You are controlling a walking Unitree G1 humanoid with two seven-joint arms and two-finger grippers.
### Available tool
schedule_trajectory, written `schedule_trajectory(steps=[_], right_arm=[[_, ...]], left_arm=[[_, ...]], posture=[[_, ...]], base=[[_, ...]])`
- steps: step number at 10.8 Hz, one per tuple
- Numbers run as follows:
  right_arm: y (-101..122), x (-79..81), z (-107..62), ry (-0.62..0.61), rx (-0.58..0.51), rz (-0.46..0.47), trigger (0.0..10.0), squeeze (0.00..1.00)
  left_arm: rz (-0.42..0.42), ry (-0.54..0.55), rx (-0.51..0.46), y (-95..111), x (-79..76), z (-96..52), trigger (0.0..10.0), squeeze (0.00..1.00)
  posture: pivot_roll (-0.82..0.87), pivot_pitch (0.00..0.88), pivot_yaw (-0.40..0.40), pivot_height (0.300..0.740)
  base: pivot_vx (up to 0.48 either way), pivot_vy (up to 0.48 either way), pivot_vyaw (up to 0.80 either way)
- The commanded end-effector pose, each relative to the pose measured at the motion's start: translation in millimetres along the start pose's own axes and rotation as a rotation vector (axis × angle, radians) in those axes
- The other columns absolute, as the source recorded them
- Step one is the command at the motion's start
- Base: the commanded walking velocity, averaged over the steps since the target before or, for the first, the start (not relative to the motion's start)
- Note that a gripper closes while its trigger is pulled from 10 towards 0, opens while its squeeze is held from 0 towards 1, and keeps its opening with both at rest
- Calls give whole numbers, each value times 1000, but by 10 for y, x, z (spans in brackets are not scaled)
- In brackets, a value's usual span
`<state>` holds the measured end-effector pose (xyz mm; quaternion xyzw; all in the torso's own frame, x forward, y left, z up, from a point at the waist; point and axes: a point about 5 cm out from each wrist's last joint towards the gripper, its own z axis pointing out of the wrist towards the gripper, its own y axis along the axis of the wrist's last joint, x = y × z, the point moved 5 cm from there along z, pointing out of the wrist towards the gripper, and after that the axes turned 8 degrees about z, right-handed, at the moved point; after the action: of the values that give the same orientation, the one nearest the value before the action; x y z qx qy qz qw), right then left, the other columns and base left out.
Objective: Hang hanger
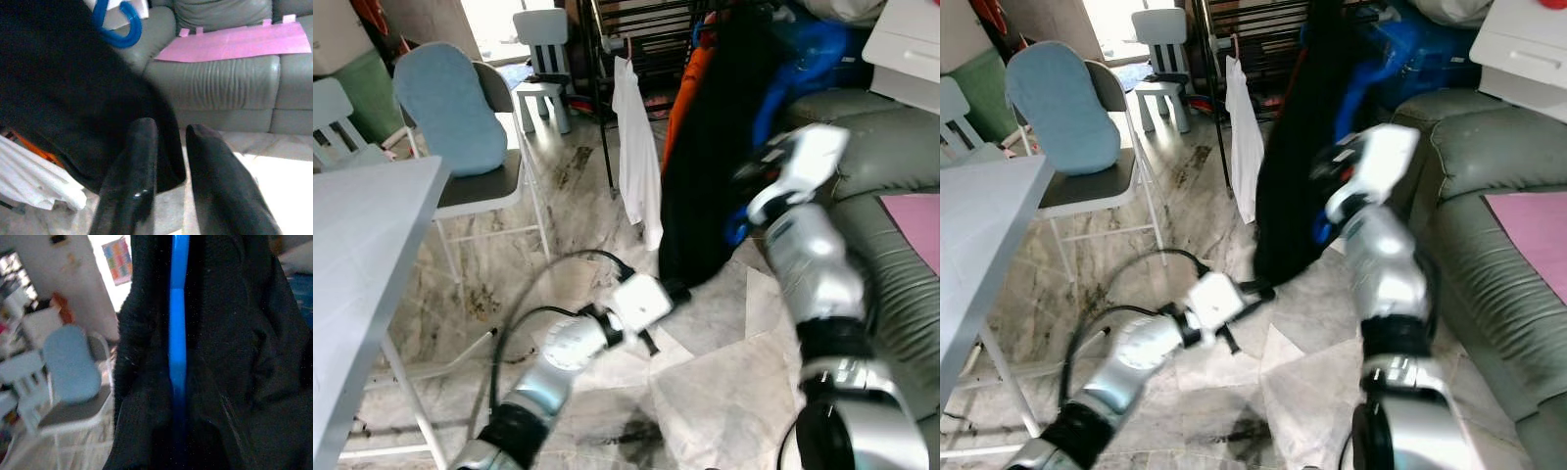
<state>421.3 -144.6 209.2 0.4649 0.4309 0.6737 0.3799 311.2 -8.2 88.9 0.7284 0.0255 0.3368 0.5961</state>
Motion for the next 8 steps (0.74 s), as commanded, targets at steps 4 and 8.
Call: schedule_trajectory(steps=[4,8], right_arm=[[81,76,-79,77,-38,-140,10000,0],[-258,-66,-469,213,84,-277,10000,0]], left_arm=[[-26,60,-41,63,202,-51,10000,1000],[61,208,-72,153,581,-404,10000,1000]], posture=[[-223,0,55,740],[-207,0,57,740]], base=[[0,0,0],[0,0,0]])
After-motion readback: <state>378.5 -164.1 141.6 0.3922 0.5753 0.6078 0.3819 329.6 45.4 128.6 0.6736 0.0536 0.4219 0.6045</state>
